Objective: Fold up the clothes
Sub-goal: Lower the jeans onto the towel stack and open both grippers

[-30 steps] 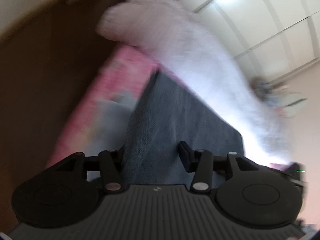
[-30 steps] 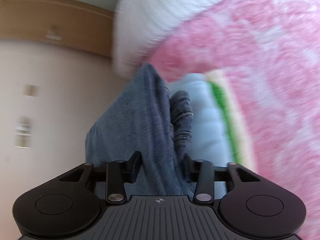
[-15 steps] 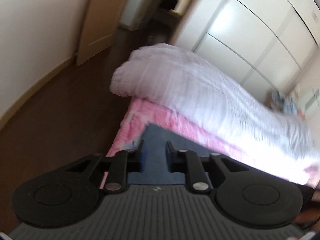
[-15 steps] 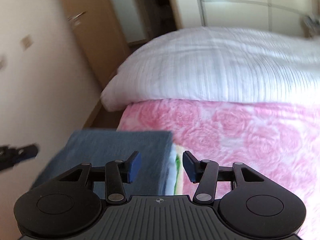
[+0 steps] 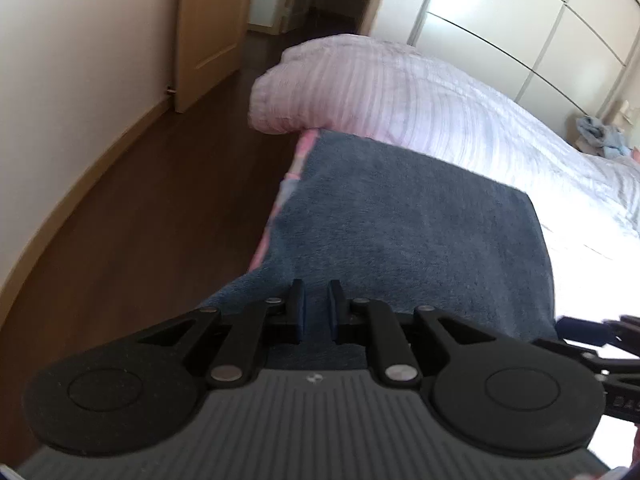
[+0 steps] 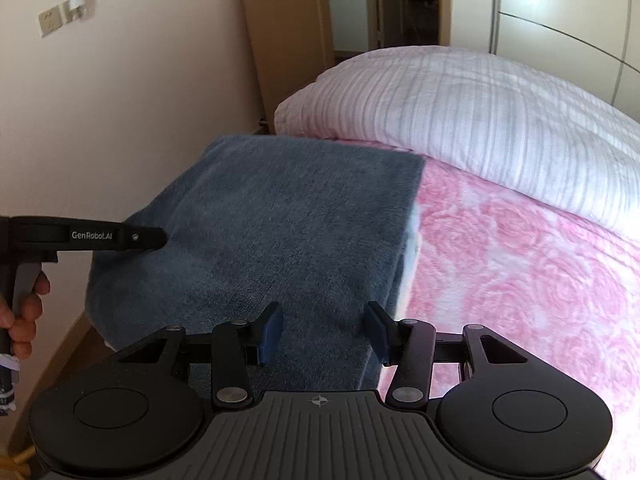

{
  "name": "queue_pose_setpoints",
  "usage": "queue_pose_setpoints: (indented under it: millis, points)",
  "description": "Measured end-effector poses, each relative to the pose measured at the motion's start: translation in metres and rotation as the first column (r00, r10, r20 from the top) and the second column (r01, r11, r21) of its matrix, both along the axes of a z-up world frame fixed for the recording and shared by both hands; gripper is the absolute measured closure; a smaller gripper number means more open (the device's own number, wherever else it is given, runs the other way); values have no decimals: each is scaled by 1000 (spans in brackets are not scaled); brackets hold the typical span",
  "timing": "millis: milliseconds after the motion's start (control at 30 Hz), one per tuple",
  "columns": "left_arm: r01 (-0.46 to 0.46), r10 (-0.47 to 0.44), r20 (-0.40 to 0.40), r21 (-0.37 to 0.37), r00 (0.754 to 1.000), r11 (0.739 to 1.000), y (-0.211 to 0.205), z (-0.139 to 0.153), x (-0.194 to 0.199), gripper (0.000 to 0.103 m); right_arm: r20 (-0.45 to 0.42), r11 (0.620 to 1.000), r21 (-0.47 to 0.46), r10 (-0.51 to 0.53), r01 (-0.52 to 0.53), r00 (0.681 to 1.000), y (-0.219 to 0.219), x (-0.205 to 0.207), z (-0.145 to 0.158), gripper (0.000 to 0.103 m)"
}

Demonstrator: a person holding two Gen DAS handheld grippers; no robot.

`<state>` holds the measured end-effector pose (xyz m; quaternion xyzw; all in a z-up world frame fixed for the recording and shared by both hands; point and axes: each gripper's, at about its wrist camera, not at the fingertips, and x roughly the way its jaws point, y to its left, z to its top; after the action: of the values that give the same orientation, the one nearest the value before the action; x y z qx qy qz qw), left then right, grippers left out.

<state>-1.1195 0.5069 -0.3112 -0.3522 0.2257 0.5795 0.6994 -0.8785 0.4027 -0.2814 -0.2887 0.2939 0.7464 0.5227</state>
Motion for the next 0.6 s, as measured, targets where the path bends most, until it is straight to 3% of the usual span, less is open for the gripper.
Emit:
queue_pose_setpoints:
  millis: [133, 267, 367, 467, 567, 600]
  points:
    - [-25, 25, 15, 34, 1000, 999, -38, 18, -5, 95, -13, 1000, 20, 18, -18, 1000, -25, 7, 10, 53]
    - [-32, 32, -6, -31, 999, 999, -56, -3, -8, 95, 48, 998, -36, 62, -61, 997, -36, -4, -3, 53]
    - [-64, 64, -3, -40, 998, 997, -59, -12, -10, 95, 102, 995, -49, 95, -90, 990, -33, -14, -16, 53]
    - [-115, 118, 57, -53, 991, 992, -60, -5, -15, 96, 139, 995, -32, 102, -99, 985, -35, -18, -16, 53]
    - [-127, 128, 62, -16, 990, 992, -76, 5, -17, 96, 119, 996, 2, 90, -91, 989, -46, -12, -10, 53]
    - [-116, 118, 40, -36, 992, 993, -78, 3, -15, 96, 123, 996, -16, 93, -91, 988, -47, -12, -13, 53]
